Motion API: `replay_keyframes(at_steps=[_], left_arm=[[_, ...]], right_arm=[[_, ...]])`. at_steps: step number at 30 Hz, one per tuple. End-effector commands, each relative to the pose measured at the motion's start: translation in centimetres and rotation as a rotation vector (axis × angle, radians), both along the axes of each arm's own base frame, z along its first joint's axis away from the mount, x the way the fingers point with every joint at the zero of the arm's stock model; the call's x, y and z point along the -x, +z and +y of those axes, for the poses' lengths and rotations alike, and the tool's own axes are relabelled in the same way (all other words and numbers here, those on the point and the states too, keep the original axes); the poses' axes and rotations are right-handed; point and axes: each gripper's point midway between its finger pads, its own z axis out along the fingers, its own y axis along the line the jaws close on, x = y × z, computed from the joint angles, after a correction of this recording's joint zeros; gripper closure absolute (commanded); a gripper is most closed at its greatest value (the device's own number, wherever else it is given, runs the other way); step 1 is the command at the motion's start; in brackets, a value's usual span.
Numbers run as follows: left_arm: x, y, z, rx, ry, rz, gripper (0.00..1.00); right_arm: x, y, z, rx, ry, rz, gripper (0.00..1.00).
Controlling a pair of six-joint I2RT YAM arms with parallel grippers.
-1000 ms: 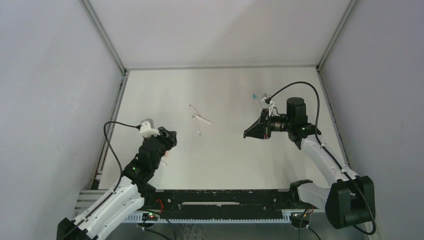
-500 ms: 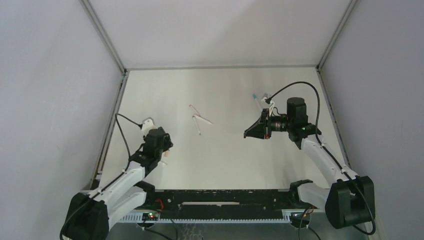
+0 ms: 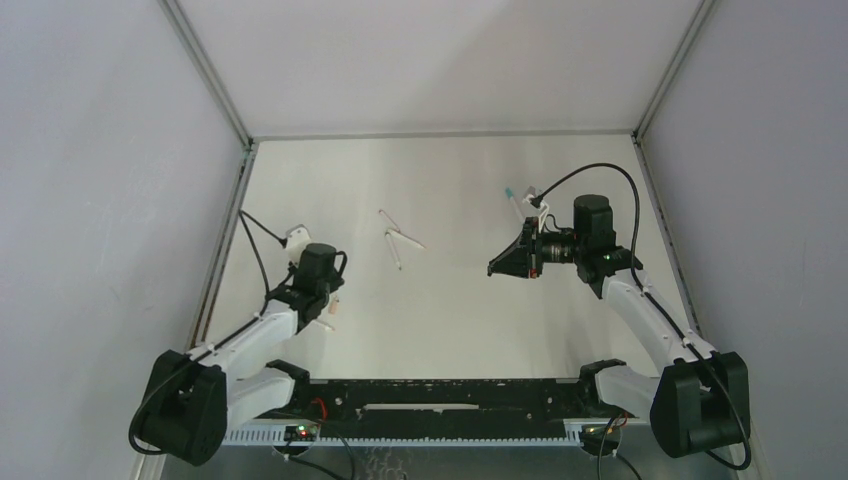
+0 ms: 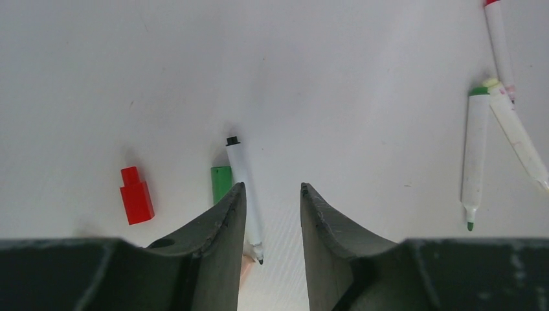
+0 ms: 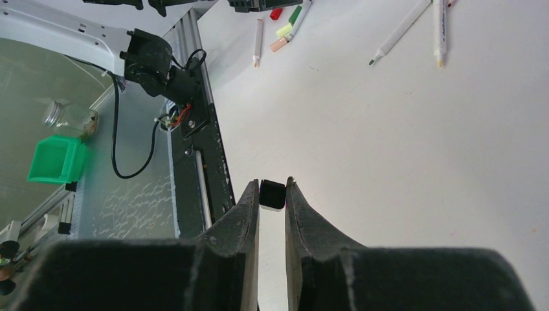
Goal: Insert the pens into the pen caps
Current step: Pick up the pen from the center of the board.
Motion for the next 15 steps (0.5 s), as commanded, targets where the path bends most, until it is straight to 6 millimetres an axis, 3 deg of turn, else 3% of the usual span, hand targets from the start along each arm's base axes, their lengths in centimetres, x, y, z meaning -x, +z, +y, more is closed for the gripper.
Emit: replay_keyframes(at_steps=[1, 15], left_arm=[[-1.4, 1.7, 0.6, -0.007, 0.060, -0.039, 0.60], [-1.5, -0.2, 0.5, -0.031, 0.061, 0.033, 0.64]], right_arm=[[-0.7, 1.6, 0.0, -0.006, 0.001, -0.074, 1.00], [-0.7, 1.6, -0.1, -0.006, -0.002, -0.075, 1.00]])
